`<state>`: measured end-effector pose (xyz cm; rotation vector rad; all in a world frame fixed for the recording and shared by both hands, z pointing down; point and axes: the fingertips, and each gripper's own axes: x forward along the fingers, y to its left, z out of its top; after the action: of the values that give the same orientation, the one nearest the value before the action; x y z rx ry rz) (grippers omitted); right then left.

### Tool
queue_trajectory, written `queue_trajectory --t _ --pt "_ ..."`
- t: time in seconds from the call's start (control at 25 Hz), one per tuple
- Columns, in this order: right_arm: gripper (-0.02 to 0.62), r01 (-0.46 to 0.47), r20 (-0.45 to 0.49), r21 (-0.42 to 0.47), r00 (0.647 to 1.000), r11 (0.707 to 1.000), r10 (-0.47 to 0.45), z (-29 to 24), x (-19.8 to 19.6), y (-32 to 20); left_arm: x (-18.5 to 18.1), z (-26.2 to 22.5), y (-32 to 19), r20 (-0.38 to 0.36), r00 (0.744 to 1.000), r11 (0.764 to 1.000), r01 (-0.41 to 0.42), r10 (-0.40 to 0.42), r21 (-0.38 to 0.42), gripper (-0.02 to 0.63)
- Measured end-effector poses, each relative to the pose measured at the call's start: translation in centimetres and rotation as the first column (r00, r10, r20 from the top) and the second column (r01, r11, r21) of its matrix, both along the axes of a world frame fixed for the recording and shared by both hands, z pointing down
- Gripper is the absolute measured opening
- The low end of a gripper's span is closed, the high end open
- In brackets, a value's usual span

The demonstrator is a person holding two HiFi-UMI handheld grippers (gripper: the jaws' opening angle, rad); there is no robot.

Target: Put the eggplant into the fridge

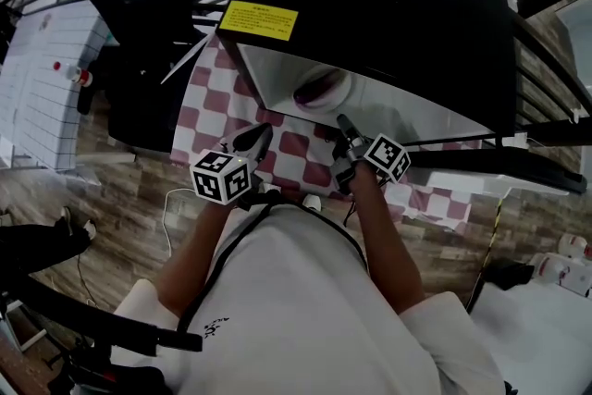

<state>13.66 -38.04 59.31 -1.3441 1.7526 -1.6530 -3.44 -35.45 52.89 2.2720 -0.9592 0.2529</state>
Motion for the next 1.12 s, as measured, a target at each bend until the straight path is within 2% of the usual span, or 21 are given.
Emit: queue_trajectory --t 0.28,0.56,0.72,0.88,1.12 --pt "0.006 0.051 -0.027 0.086 0.998 0.995 -0.049 -3.0 0.2 3.3 2.4 -0.7 1.4 -0.018 0.999 0.999 -0.03 0.03 0.017 0.0" --pt "0.006 0.062 -0.051 0.171 0.997 0.983 -0.054 -6.7 0.9 5.4 3.7 -1.6 2.1 -0.022 0.998 0.998 -0.054 0.055 0.038 0.0" --pt "0.006 0.106 -0.138 0.22 0.987 0.97 -0.077 -8.6 1.1 6.6 4.2 -2.7 2.3 -0.022 0.997 0.996 -0.067 0.069 0.061 0.0" --pt "0.005 0.185 -0.247 0.262 0.962 0.947 -0.119 -9.9 0.9 8.0 4.6 -3.9 2.7 -0.021 0.997 0.993 -0.076 0.078 0.088 0.0" --pt "0.005 0.227 -0.313 0.305 0.941 0.925 -0.128 -11.0 1.3 9.2 4.6 -4.4 3.8 -0.011 0.996 0.991 -0.087 0.089 0.102 0.0"
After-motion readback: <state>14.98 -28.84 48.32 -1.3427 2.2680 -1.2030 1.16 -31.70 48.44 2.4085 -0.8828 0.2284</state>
